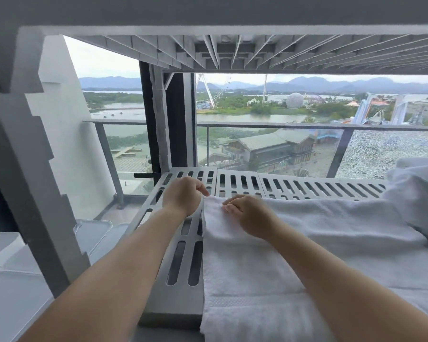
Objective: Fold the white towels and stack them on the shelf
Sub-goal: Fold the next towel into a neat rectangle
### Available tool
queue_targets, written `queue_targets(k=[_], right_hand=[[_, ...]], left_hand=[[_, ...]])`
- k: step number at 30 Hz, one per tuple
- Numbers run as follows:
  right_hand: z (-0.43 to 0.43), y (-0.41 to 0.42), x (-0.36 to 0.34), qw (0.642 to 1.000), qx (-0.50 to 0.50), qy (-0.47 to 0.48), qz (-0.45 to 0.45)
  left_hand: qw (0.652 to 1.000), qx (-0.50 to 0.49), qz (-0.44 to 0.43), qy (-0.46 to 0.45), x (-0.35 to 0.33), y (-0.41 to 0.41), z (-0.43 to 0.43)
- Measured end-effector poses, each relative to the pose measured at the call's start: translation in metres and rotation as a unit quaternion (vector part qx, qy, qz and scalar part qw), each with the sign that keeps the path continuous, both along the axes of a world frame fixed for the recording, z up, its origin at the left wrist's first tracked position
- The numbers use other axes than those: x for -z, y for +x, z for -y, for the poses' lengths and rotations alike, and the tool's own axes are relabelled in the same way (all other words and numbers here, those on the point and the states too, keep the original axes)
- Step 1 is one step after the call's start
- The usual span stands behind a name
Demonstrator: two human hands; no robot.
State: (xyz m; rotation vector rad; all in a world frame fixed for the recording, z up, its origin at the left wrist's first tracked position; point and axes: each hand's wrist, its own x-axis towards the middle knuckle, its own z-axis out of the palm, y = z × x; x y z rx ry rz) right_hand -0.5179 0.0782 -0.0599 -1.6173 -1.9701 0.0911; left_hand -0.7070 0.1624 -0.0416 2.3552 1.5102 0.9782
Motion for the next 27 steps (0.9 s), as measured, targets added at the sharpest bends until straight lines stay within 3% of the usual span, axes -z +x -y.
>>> queue_targets(k=[3,8,13,15,22,27], right_hand=[[0.022,0.034,-0.008,0.995,0.065,0.038,0.063],[0.055,0.082,-0.004,0.984,0.145,0.011,0.099],[0.073,0.117,-0.002,0.985,0.166,0.023,-0.043],[0.08,0.14,-0.003,0.981,0.184,0.044,-0.051],[0.117,0.241,0.014,0.969,0.232,-0.075,0.05],[0.125,0.27,0.022,0.966,0.177,-0.172,0.073]], left_hand=[[0.998,0.053,-0.012,0.011,-0.007,0.019,0.002],[0.989,0.142,-0.044,0.017,-0.014,0.069,0.03],[0.973,0.212,-0.089,-0.024,-0.007,0.119,0.068],[0.97,0.225,-0.087,-0.028,-0.001,0.136,0.077],[0.974,0.21,-0.084,-0.001,0.007,0.193,0.111],[0.975,0.122,-0.157,-0.097,0.019,0.233,0.134]])
